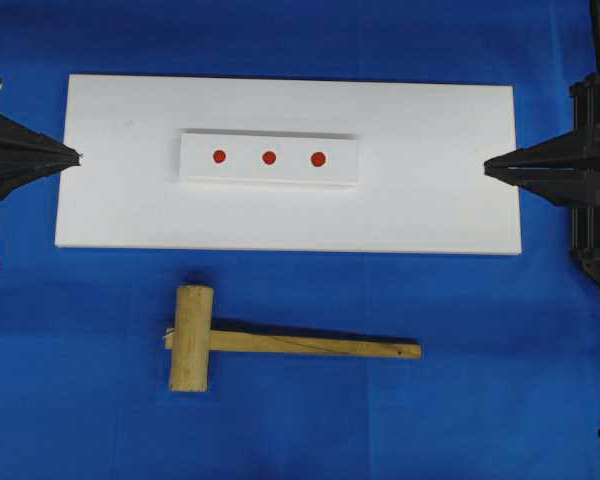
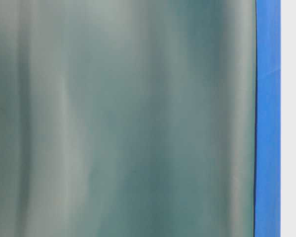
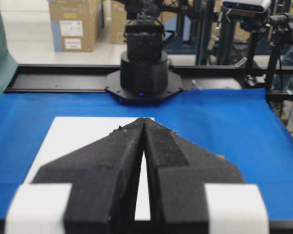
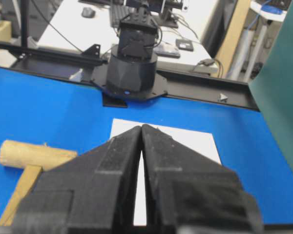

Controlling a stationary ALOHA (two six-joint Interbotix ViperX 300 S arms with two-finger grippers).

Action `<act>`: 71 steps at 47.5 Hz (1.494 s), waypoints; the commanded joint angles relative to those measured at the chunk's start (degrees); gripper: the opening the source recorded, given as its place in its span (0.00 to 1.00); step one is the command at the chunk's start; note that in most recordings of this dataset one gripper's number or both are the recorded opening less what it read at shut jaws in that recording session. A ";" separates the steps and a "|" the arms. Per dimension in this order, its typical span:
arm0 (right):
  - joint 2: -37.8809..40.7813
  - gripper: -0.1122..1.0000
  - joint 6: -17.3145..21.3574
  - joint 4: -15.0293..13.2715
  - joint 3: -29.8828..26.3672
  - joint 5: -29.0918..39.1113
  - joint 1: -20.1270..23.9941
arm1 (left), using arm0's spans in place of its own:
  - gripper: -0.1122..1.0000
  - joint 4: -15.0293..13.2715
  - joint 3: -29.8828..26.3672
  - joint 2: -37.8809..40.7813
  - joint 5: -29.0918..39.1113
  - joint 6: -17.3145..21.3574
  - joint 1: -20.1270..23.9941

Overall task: Hit the mark with a hammer.
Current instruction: 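Move the right gripper down to the wooden mallet's handle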

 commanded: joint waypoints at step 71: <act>63.90 0.91 11.16 19.25 -31.82 -6.33 18.63 | 0.10 -0.97 0.00 1.05 1.32 -0.88 0.00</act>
